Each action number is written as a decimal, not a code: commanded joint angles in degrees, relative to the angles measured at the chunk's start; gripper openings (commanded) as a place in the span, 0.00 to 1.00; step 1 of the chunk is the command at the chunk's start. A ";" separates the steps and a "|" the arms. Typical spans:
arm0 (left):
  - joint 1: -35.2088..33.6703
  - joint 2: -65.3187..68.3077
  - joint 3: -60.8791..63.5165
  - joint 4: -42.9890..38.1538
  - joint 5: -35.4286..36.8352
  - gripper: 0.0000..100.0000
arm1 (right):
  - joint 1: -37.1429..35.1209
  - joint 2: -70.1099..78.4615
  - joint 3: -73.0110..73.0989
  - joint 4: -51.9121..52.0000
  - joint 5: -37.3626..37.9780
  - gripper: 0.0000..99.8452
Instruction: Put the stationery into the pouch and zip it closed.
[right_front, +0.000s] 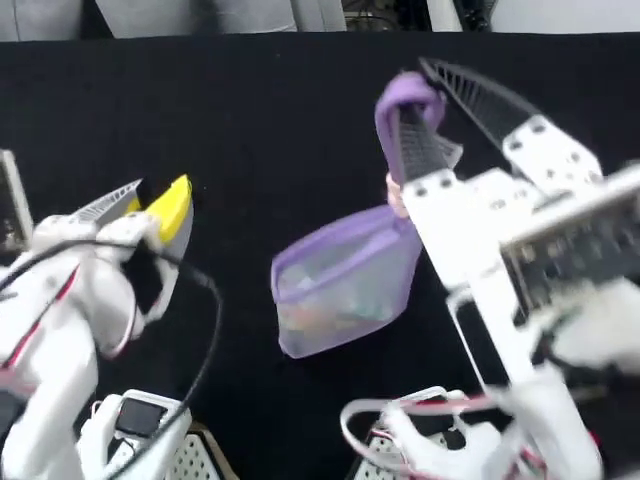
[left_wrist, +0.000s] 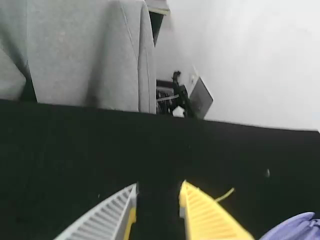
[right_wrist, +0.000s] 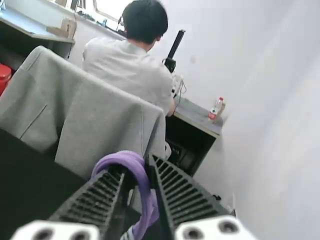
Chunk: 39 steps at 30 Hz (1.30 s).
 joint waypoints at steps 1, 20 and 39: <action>-0.48 -9.14 4.53 -0.26 0.09 0.15 | -1.41 6.20 -4.35 -7.21 0.44 0.01; -0.04 -42.55 43.03 -25.76 -6.42 0.15 | -8.88 20.18 -25.71 -9.49 0.26 0.01; 16.13 -39.38 38.02 -17.41 -13.19 0.15 | -9.05 20.62 -21.85 3.34 0.00 0.01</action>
